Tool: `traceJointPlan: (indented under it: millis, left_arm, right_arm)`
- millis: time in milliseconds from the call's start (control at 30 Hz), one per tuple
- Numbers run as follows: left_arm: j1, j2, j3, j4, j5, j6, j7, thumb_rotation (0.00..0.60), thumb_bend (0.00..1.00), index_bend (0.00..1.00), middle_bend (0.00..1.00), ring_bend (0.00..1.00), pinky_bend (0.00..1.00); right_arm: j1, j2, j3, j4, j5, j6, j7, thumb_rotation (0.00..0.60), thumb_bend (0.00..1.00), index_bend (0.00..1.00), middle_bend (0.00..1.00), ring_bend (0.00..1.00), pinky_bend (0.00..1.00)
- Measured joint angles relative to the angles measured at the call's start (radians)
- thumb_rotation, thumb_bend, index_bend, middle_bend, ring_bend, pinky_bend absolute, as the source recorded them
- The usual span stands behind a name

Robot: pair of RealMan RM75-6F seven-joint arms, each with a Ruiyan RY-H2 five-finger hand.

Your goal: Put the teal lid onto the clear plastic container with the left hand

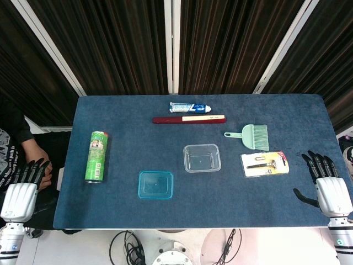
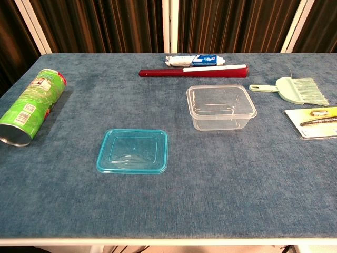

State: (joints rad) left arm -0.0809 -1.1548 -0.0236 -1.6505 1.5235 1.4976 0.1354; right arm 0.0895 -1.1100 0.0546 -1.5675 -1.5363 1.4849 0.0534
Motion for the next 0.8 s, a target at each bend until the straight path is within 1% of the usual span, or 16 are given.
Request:
traceJointPlan:
  millis: [333,500,667,800]
  left_arm:
    - [-0.005,0.006,0.0,-0.009,0.014,0.001,0.014,0.6,0.06,0.07,0.04,0.0,0.0]
    - [-0.024,0.019,-0.011,-0.029,0.038,0.003,0.022,0.6,0.06,0.07,0.04,0.0,0.0]
    - [-0.091,0.044,-0.038,-0.069,0.104,-0.023,0.022,0.6,0.06,0.07,0.04,0.0,0.0]
    - [-0.175,0.065,-0.066,-0.113,0.142,-0.097,0.022,0.6,0.06,0.07,0.04,0.0,0.0]
  right_arm:
    - [-0.002,-0.003,0.001,0.005,-0.007,0.01,0.005,0.6,0.13,0.0,0.02,0.0,0.0]
    - [-0.005,-0.009,0.003,0.012,-0.01,0.022,0.015,0.6,0.13,0.0,0.02,0.0,0.0]
    - [0.006,-0.014,0.012,0.015,-0.015,0.019,0.016,0.6,0.13,0.0,0.02,0.0,0.0]
    - [0.027,-0.017,0.012,0.01,-0.023,-0.01,0.006,0.6,0.13,0.0,0.02,0.0,0.0]
